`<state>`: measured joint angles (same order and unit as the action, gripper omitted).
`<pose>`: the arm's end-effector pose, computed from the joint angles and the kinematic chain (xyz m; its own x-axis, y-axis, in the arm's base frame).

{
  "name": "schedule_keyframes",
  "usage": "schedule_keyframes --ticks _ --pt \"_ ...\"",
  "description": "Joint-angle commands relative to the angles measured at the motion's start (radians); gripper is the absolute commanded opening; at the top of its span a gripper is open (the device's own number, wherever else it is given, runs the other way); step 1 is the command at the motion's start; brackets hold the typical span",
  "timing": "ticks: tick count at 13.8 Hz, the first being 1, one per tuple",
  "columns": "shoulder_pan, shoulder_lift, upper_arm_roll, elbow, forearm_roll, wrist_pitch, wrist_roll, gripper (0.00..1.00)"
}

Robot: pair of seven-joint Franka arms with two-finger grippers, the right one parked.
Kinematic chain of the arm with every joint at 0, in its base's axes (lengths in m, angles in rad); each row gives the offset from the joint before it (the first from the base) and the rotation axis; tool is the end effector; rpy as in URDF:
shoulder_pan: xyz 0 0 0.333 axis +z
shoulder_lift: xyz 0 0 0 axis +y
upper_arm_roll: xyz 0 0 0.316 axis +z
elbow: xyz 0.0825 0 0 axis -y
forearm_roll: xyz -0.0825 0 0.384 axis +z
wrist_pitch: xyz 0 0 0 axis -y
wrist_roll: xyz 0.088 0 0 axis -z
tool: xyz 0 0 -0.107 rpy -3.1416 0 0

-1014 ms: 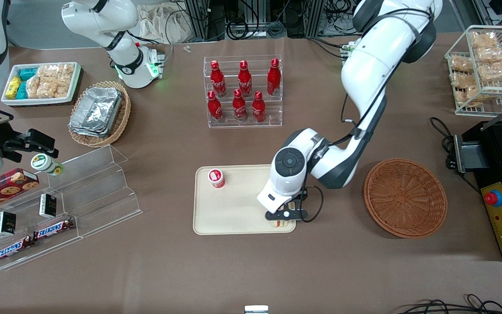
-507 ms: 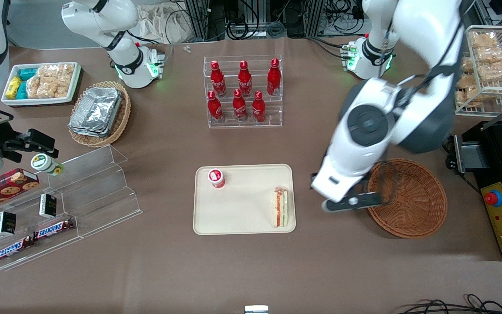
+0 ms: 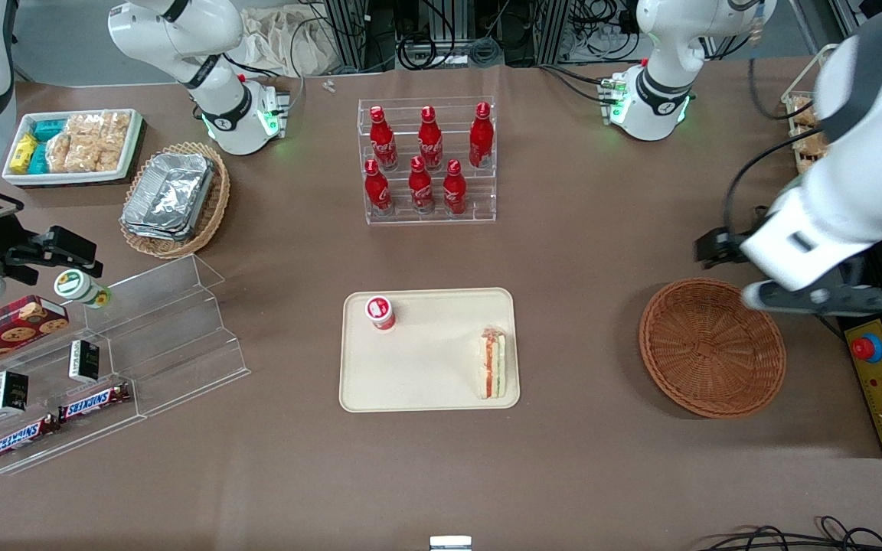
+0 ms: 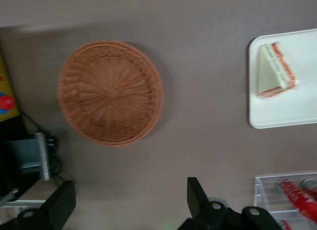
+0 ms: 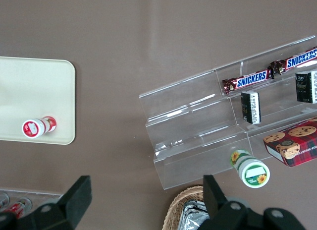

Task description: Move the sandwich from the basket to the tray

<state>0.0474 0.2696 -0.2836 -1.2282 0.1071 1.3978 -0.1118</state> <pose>0.6065 -0.1048 0.6159 0.9911 -0.1020 -0.0856 -0.1058 -0.9935 -0.0419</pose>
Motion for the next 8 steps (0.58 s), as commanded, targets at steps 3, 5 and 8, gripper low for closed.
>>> schedule_keyframes --ticks 3,5,8 --pt "0.051 -0.18 -0.005 -0.184 -0.021 0.007 0.04 1.0" --pt "0.051 -0.222 -0.005 -0.215 -0.044 0.006 0.04 1.0" --pt "0.067 -0.26 -0.002 -0.23 -0.063 -0.002 0.079 1.0"
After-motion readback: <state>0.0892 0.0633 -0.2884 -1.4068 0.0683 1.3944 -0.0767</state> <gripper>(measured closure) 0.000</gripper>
